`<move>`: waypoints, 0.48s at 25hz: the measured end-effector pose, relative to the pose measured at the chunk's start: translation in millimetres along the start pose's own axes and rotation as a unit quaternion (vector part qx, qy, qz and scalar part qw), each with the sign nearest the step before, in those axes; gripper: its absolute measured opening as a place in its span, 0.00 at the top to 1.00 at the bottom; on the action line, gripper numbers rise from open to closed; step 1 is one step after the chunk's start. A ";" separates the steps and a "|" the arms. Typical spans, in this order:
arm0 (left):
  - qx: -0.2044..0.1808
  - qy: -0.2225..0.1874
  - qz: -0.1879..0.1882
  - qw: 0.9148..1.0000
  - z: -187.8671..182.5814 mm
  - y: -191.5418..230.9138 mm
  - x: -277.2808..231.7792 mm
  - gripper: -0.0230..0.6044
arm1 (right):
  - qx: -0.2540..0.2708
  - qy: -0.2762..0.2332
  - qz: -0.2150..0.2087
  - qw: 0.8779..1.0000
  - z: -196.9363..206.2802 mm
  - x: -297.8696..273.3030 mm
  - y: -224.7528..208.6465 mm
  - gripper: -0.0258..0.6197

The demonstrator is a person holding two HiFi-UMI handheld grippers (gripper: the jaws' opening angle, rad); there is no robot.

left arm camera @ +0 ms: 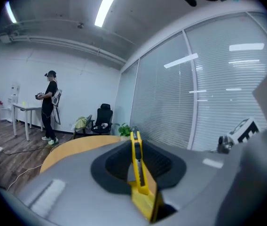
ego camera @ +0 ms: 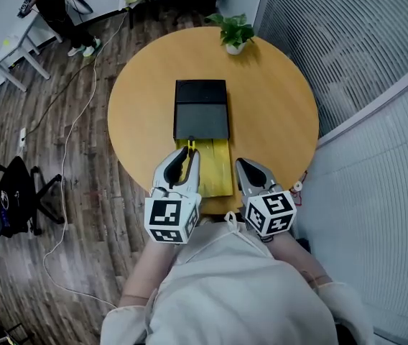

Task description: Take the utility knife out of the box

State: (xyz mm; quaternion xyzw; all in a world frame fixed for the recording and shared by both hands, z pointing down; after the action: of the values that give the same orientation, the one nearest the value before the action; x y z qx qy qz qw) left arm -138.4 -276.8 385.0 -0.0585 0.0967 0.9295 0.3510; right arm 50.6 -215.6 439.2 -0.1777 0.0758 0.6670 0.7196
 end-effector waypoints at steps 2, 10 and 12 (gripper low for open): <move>-0.006 -0.009 -0.002 1.000 -5.8 1.1 6.5 0.85 | 0.007 -0.012 0.001 1.000 -7.5 4.0 4.2 0.96; -0.001 -0.012 0.001 1.000 -8.5 1.9 23.0 0.85 | 0.019 -0.016 0.003 1.000 -15.4 13.5 17.0 0.96; 0.001 -0.011 0.004 1.000 -7.7 2.5 22.7 0.85 | 0.019 -0.013 0.001 1.000 -14.9 11.6 18.1 0.96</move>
State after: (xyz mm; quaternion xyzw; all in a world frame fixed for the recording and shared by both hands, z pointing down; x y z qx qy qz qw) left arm -156.6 -265.8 373.8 -0.0474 0.0935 0.9314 0.3486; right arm 35.8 -209.2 418.6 -0.1552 0.0789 0.6686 0.7229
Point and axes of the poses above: the fingertips, and each gripper's own axes: x backward along the fingers, y to its left, z out of its underside, the point moved 9 cm from there along x, backward along the fingers, and after that the axes turned 8 degrees about z, right-handed, at the moved point
